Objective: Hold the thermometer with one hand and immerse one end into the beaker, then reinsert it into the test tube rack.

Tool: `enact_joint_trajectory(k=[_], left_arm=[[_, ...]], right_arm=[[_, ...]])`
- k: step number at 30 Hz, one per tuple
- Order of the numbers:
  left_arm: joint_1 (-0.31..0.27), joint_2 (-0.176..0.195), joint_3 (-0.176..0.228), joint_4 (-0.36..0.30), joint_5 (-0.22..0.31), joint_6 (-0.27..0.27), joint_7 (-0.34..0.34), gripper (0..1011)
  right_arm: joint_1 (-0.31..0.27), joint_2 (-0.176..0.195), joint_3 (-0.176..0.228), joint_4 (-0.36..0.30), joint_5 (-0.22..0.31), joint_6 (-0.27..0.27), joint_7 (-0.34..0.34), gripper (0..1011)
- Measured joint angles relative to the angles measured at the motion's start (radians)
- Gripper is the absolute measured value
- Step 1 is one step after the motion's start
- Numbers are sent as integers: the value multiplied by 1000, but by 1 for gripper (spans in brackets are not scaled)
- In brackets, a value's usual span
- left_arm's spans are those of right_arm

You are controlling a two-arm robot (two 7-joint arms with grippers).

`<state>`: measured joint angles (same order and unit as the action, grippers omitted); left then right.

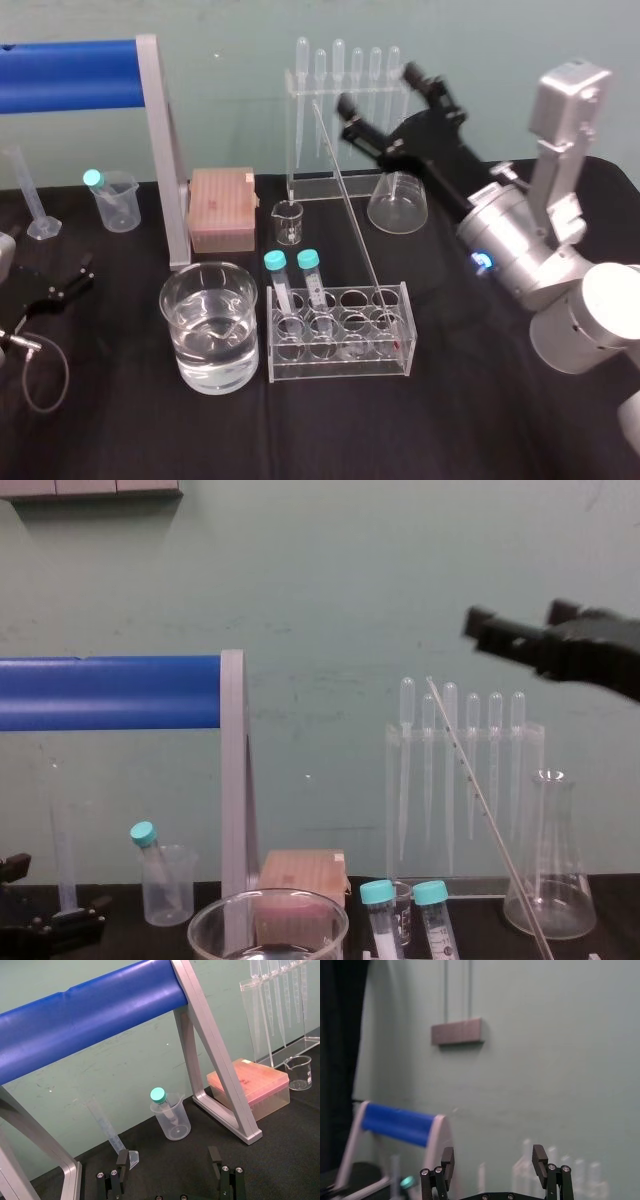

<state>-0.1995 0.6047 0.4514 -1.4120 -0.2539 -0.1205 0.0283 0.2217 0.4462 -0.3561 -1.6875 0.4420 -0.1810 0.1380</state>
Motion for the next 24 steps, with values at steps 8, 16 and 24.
enact_joint_trajectory(k=[8, 16, 24], left_arm=[[0, 0, 0, 0, 0, 0, 0, 1008], [0, 0, 0, 0, 0, 0, 0, 1008], [0, 0, 0, 0, 0, 0, 0, 1008]], right_arm=[[23, -31, -19, 14, 53, 156, 35, 1004], [36, -53, -16, 31, 64, 290, 30, 1004], [52, -68, -12, 70, 51, 345, 38, 1004]])
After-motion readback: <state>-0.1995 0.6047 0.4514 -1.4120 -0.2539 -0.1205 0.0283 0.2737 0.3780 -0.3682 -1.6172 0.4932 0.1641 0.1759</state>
